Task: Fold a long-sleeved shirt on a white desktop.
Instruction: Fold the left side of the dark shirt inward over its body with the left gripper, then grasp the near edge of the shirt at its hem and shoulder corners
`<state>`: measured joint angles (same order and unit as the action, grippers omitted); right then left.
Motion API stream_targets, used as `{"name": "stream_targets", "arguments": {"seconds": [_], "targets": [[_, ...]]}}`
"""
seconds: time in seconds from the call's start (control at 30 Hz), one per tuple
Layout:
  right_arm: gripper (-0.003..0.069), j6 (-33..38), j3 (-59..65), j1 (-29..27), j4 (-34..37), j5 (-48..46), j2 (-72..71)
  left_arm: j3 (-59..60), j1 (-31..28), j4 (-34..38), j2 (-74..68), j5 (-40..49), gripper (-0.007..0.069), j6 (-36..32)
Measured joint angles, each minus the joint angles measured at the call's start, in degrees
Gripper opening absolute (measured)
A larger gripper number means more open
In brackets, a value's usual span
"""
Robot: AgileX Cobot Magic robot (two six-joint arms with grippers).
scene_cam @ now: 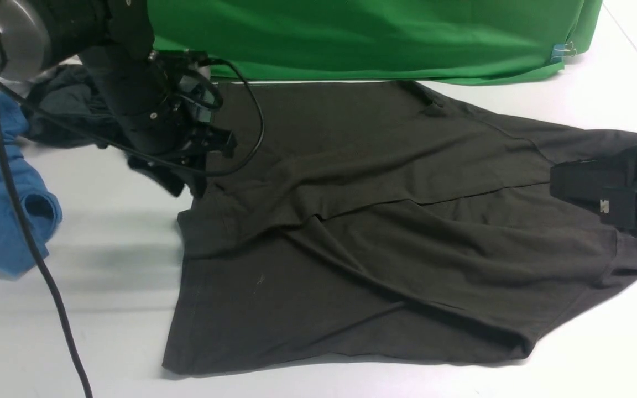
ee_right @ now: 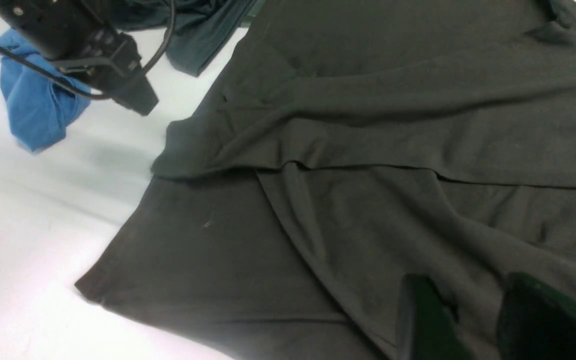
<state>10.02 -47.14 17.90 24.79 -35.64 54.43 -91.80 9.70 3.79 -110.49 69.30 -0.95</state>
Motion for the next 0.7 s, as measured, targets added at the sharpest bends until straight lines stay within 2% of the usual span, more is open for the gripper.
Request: {"name": "stream_targets", "arguments": {"seconds": [0.1,0.13,0.2,0.23,0.27,0.3,0.4,0.5,0.7], "targets": [[0.0240,0.0,0.0,0.0,-1.2,0.0,0.0,3.0,0.0,1.0,1.3,0.1,0.0401,0.4],[0.0240,0.0,0.0,0.0,-1.3,0.0,0.0,3.3,0.0,1.1,1.5,0.1,0.0401,0.4],[0.0240,0.0,0.0,0.0,-2.2,-0.2,0.0,8.0,0.0,2.6,4.0,0.1,0.0476,0.5],[0.0240,0.0,0.0,0.0,-2.3,-0.2,0.0,8.5,0.0,2.7,4.0,0.1,0.0481,0.5],[0.0240,0.0,0.0,0.0,-2.8,-0.5,0.0,13.4,0.0,3.0,6.2,0.1,0.0517,0.9],[0.0240,0.0,0.0,0.0,-3.0,-0.5,0.0,13.4,0.0,3.0,6.4,0.2,0.0520,0.9],[0.0240,0.0,0.0,0.0,-3.7,-0.4,0.0,24.8,0.0,3.2,11.1,-0.8,0.0559,2.6],[0.0240,0.0,0.0,0.0,-3.9,-0.4,0.0,35.6,0.0,4.2,15.8,-6.0,0.0567,5.6],[0.0240,1.4,0.0,0.0,-4.1,1.4,0.0,48.8,0.0,13.6,19.3,-20.6,0.0567,6.1]]}}
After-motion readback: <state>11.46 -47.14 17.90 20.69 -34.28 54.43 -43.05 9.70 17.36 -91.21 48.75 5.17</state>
